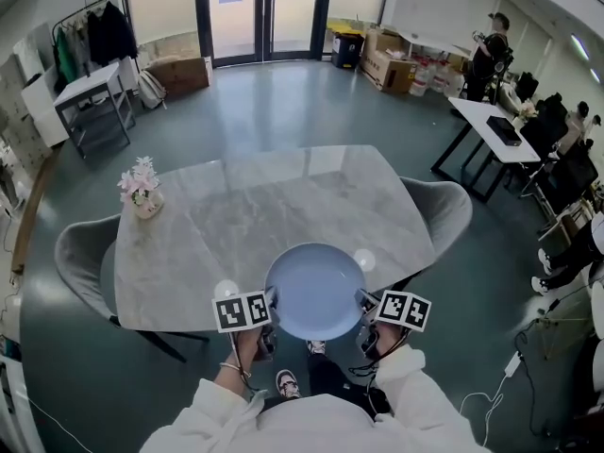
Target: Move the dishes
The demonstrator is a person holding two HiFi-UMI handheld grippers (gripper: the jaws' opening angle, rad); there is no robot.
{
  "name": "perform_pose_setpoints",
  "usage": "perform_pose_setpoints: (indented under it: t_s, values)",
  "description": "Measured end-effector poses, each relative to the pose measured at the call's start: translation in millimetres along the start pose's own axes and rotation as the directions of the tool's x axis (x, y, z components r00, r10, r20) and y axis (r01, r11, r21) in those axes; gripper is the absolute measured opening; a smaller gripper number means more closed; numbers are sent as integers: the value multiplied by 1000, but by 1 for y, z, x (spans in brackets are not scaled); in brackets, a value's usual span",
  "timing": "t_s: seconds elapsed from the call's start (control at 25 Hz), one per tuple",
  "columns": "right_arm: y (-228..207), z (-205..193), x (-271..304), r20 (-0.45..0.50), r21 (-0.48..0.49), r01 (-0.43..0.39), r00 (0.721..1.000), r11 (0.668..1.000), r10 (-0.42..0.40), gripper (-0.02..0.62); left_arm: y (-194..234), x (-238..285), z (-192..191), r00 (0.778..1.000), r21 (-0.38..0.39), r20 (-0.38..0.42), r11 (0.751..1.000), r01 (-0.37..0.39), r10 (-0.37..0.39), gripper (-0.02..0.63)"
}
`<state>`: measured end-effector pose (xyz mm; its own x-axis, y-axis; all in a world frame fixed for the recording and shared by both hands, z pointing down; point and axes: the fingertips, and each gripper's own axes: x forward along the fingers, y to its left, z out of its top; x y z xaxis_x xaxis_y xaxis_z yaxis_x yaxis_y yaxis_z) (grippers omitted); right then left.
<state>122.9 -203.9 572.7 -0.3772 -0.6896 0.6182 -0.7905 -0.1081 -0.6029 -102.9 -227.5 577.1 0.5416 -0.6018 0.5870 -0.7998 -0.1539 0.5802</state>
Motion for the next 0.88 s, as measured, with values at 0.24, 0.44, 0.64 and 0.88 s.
perform_pose_setpoints:
  t_s: [0.24,0.44,0.64,0.88]
  values:
    - [0,23,21,-6,1,-19,1000,1000,19,71,0,19,23,1000,8,9,1000,-21,21,34]
    - [2,45,36,-3,4,-38,999,999,38,71,-2,32,48,999,20,27,999,-34,33,34]
    - [-2,61,45,-12,5,-35,999,999,35,71,-6,46,58,999,17,20,999,-39,39,34]
    - [-17,66,54,-27,23,-17,999,1000,18,71,-4,67,55,999,3,-8,999,-43,43,34]
